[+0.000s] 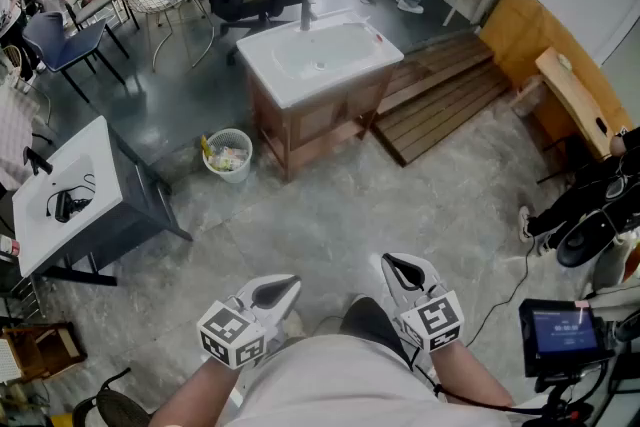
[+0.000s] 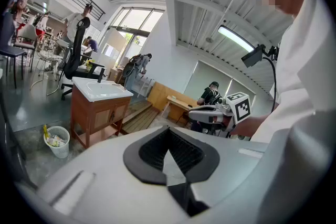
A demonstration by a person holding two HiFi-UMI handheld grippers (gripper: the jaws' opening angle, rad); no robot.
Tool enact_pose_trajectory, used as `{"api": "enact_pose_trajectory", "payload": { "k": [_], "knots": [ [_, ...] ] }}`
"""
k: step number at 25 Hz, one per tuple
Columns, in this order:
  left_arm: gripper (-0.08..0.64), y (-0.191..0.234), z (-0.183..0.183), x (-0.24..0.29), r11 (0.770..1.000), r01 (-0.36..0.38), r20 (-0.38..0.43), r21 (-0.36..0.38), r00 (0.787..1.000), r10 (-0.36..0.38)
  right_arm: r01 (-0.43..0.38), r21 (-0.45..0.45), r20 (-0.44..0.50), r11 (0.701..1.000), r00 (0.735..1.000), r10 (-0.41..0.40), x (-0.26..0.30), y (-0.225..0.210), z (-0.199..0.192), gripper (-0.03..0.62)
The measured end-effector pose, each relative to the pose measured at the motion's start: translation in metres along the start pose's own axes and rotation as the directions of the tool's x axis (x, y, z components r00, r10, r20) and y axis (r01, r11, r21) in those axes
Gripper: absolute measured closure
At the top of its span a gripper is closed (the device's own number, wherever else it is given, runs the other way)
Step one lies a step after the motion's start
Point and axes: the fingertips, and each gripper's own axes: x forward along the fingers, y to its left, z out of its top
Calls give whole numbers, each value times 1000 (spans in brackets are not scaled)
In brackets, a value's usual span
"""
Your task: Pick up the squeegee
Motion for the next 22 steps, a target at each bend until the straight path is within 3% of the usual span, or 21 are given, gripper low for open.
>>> {"api": "enact_pose_trajectory", "payload": {
  "k": [6, 10, 17, 22],
  "knots": [
    [552, 10, 12, 23, 1000, 2, 17, -1, 1000, -2, 30, 1, 5, 1000, 1000, -30, 10, -33, 2, 591],
    [552, 21, 26, 63, 1000, -11, -4, 12, 1000, 11, 5, 14, 5, 1000, 1000, -5, 32, -75, -1, 591],
    [552, 38, 86, 167, 997, -57, 1, 46, 998, 57, -52, 0, -6, 999, 999, 52, 80, -186, 1, 589],
    [552, 48, 126, 232, 992, -99, 16, 72, 995, 98, -67, -26, -6, 997, 998, 67, 102, -254, -1, 550]
  ]
}}
